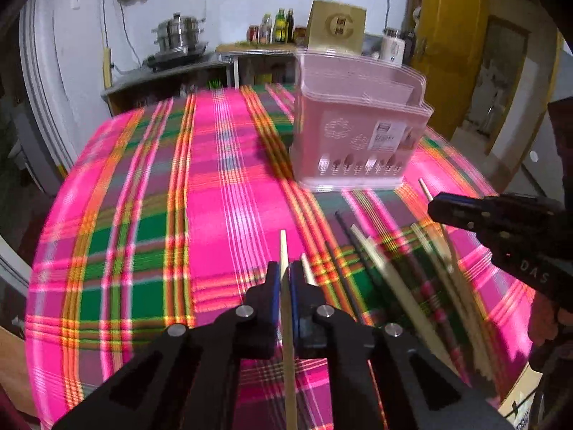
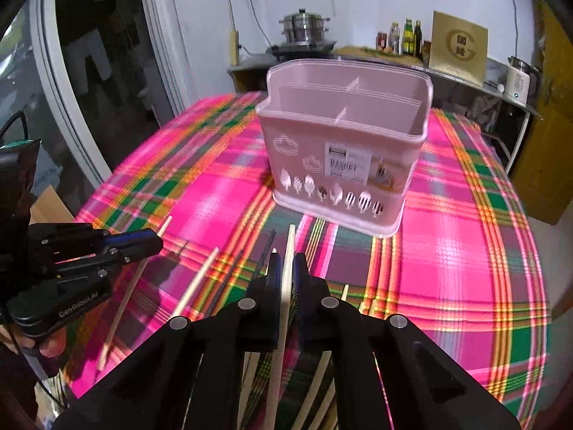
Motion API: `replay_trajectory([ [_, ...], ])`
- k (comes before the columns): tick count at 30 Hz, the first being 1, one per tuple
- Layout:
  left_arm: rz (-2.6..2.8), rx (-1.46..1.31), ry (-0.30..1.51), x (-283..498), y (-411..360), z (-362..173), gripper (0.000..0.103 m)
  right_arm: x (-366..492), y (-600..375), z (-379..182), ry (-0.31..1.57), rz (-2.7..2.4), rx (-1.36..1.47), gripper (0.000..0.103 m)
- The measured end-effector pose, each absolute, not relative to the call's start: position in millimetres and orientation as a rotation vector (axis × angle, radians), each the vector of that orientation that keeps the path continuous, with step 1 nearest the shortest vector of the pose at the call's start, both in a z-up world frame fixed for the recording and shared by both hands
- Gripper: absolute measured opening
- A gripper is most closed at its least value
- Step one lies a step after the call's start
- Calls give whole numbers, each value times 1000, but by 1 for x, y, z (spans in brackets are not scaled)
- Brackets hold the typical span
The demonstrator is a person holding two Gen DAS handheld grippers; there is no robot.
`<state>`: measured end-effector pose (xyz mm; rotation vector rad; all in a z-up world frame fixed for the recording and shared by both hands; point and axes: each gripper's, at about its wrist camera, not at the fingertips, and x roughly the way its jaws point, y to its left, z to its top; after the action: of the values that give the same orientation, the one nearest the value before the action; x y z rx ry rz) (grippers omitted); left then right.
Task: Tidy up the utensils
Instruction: 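Lower the right tool and close it on a light chopstick while the left tool grasps another, then lift the held chopsticks upright and carry both tools over the pink basket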
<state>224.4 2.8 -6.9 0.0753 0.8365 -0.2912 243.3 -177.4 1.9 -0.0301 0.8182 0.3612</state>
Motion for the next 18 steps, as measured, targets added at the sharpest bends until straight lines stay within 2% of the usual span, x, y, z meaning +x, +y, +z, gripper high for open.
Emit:
replay_trajectory([
  [7, -328, 45, 727, 205, 7, 43, 6, 224, -182, 40, 717, 368, -9, 6],
  [18, -352, 22, 639, 194, 7, 91, 6, 207, -192, 77, 611, 364, 15, 6],
])
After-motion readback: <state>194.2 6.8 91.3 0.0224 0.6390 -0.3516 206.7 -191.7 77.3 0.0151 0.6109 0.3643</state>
